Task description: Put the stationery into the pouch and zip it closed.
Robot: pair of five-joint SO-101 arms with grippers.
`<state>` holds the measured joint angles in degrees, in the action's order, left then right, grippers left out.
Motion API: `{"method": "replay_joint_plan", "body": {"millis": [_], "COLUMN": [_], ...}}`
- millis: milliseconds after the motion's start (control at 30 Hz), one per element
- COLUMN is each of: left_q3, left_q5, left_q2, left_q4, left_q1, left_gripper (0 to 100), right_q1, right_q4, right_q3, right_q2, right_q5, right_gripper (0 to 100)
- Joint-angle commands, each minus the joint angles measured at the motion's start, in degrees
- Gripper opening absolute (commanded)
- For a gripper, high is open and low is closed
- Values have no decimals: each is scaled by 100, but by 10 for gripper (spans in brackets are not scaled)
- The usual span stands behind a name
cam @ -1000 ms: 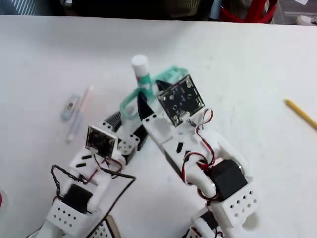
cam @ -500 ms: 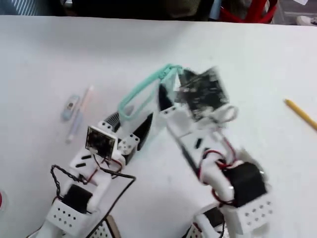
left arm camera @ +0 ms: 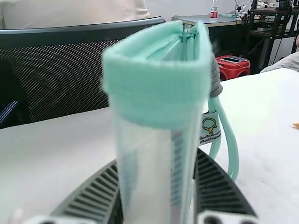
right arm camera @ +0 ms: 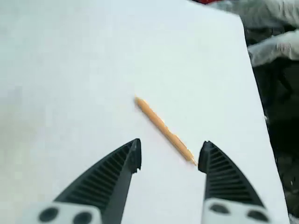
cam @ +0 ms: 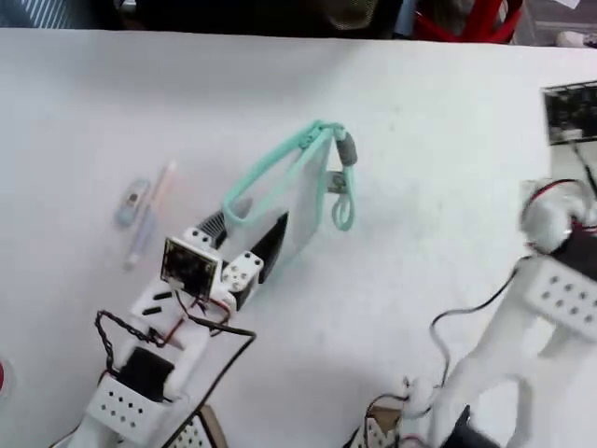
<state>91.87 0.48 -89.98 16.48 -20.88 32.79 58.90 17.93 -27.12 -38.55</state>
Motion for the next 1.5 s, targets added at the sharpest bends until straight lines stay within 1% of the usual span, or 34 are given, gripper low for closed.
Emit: {"method": "replay_joint_plan", "body": {"millis": [0, 67, 100, 133, 200, 233, 267, 300, 400, 467, 600, 767, 967, 1033, 1100, 1200, 1267, 1333, 1467], "left_q3": [-334, -334, -334, -325, -325, -290, -255, -246, -246, -246, -246, -246, -246, -246, -246, -237, -229, -141, -149], "left_q5": [26, 26, 26, 26, 26, 18, 18, 18, 18, 18, 18, 18, 18, 18, 18, 0, -229, -343, -343], "left_q2": [-22, -22, -22, -22, -22, -22, -31, -31, -22, -22, -22, -22, -22, -22, -22, -22, -22, -40, -40], "left_q4": [-123, -114, -114, -114, -114, -114, -158, -158, -158, -158, -158, -158, -158, -158, -158, -123, -114, -158, -158], "left_q1": [13, 13, 4, 4, 4, -4, -4, -13, -13, -13, -13, -13, -13, -13, -13, -163, -242, -286, -286], "left_gripper": [188, 188, 188, 188, 188, 188, 188, 188, 188, 188, 188, 188, 188, 188, 188, 188, 188, 188, 188], "right_q1": [760, 989, 1068, 1121, 1200, 1209, 1218, 1218, 1218, 1218, 1235, 1323, 1560, 1640, 1666, 1684, 1657, 1587, 1218], "right_q4": [-1191, -1947, -2325, -2695, -3398, -3741, -4013, -4251, -4875, -5253, -5675, -5701, -5666, -5402, -4857, -3547, -2527, -1560, 242], "right_q3": [-229, -229, -229, -229, -229, -229, -229, -229, -229, -237, -237, -536, -1266, -1600, -1987, -2532, -2857, -3121, -3200], "right_q2": [1147, 1815, 2123, 2413, 2923, 3178, 3407, 3618, 4136, 4435, 4787, 5288, 6299, 6615, 6853, 6941, 6870, 6738, 6422], "right_q5": [-167, 97, 255, 413, 659, 730, 756, 756, 756, 747, 738, 738, 730, 730, 730, 721, 695, 246, -1442], "right_gripper": [194, 189, 170, 132, 14, 13, 44, 50, 12, 18, 16, 17, 17, 17, 17, 17, 17, 17, 17]}}
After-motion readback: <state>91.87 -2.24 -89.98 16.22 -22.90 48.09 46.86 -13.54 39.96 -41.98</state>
